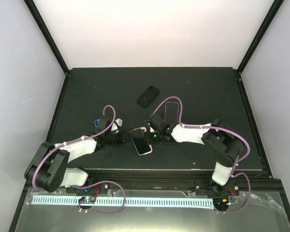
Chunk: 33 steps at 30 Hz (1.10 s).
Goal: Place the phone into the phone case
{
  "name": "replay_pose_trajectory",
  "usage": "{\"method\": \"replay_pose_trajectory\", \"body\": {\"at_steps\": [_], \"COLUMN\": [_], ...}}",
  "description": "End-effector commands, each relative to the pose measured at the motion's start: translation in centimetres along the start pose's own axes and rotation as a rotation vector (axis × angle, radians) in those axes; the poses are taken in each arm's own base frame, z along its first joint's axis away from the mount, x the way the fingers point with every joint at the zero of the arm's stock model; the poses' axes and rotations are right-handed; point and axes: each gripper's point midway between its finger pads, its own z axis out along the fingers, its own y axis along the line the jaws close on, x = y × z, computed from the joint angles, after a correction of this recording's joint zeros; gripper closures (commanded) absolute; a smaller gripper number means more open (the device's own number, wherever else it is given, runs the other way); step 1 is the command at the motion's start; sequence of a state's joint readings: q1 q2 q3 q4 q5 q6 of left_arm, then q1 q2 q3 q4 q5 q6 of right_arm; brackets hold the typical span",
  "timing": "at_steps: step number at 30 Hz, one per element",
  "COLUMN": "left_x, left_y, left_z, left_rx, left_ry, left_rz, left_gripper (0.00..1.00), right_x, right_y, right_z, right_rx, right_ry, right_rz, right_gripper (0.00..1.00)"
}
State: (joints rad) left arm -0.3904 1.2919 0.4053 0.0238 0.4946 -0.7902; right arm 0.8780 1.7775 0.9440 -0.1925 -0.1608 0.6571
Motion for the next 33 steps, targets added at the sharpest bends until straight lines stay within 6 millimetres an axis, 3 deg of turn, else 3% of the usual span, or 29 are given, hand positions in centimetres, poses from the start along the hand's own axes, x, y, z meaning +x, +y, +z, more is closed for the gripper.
{"method": "replay_pose_trajectory", "body": {"at_steps": [1,6,13,17,27,33], "left_x": [-1.6,-1.9,-1.7,-1.3,-1.5,-1.7], "left_y": [-1.8,-1.6,-0.7,-0.4,-1.2,-1.9], "left_z": [0.7,1.1,0.7,1.0,1.5,2.0], "left_rx": [0.014,-0.028,-0.072,-0.081,-0.048,-0.030], "left_ry": [-0.036,-0.036,-0.044,-0.028,-0.025,-0.020], "left_rz": [0.066,0.078,0.073,0.065,0.087,0.116], "left_gripper": [0.66,0.70,0.52,0.50,0.77,0.81], "right_x": [1.0,1.7,1.9,1.7,1.9,1.7], "right_y": [0.1,0.0,-0.1,0.0,0.1,0.9], "right_z": [0.2,0.4,0.3,0.2,0.3,0.6], "right_rx": [-0.035,-0.057,-0.057,-0.059,-0.079,-0.131], "right_ry": [0.017,0.027,0.026,0.019,0.018,0.002], "right_rz": [0.018,0.028,0.033,0.033,0.027,0.013], "right_gripper": [0.64,0.65,0.66,0.66,0.66,0.66]}}
